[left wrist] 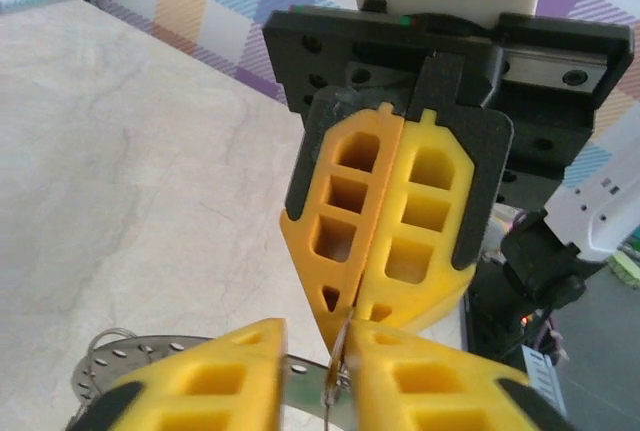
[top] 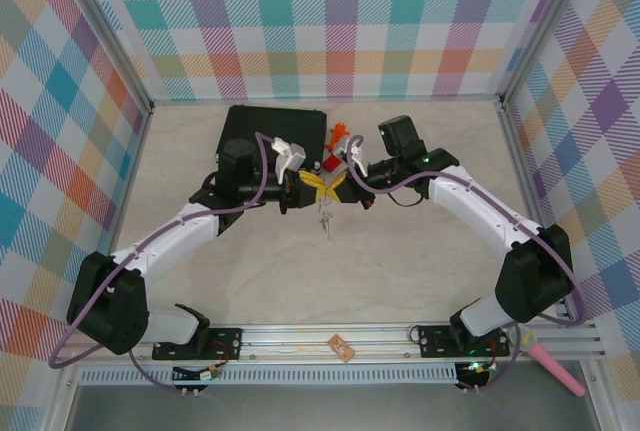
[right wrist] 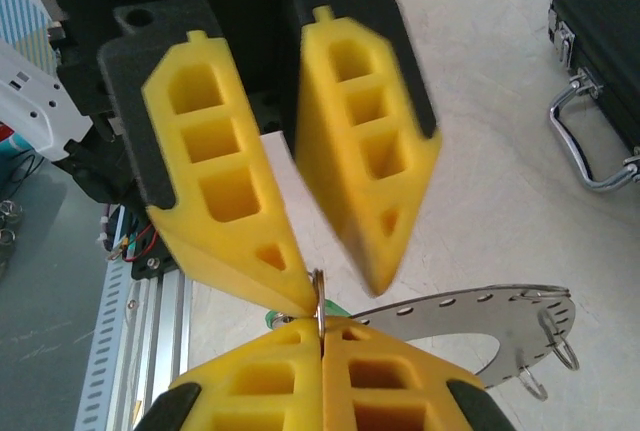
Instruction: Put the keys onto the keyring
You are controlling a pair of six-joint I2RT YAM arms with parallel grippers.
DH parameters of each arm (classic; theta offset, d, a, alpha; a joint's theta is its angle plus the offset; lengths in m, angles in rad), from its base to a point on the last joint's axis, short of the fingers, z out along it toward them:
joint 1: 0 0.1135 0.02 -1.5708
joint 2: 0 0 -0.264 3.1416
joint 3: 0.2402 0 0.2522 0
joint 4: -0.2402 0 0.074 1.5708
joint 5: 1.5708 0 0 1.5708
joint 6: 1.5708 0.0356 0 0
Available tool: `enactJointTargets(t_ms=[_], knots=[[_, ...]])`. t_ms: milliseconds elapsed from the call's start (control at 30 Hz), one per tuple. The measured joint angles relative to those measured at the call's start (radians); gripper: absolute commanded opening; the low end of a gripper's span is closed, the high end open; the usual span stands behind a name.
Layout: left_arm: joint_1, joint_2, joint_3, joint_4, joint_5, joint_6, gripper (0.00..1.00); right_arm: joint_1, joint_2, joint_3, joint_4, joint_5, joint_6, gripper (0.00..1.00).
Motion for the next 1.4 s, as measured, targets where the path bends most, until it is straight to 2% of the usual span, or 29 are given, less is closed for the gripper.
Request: enactJointTargets(t_ms=[133,333,567,833,1067,1400], knots=[[0.006,-0.06,-0.061,0.126,-0.056,-0.073,0.35,0.001,-0.011,-0.045,0.077,-0.001,0.034,0.0],[0.013,-0.151,-0.138,0.313,-0.123,-0.168,0.35,-0.022,-0.034,-0.129,0.224,-0.022,0.119,0.0],[0.013,-0.151,-0.193,0.429,-0.147,-0.234,0.35,-0.072,-0.112,-0.207,0.46,-0.055,0.264,0.0],[0.01,-0.093,-0.212,0.552,-0.137,-0.338,0.35,-0.085,-0.161,-0.302,0.753,-0.056,0.436,0.0],[-0.022,-0.063,-0.212,0.596,-0.121,-0.378,0.37,-0.085,-0.161,-0.309,0.906,-0.057,0.533,0.0],[-0.08,-0.058,-0.178,0.527,-0.122,-0.315,0.42,-0.085,-0.16,-0.315,0.966,-0.084,0.584,0.0]])
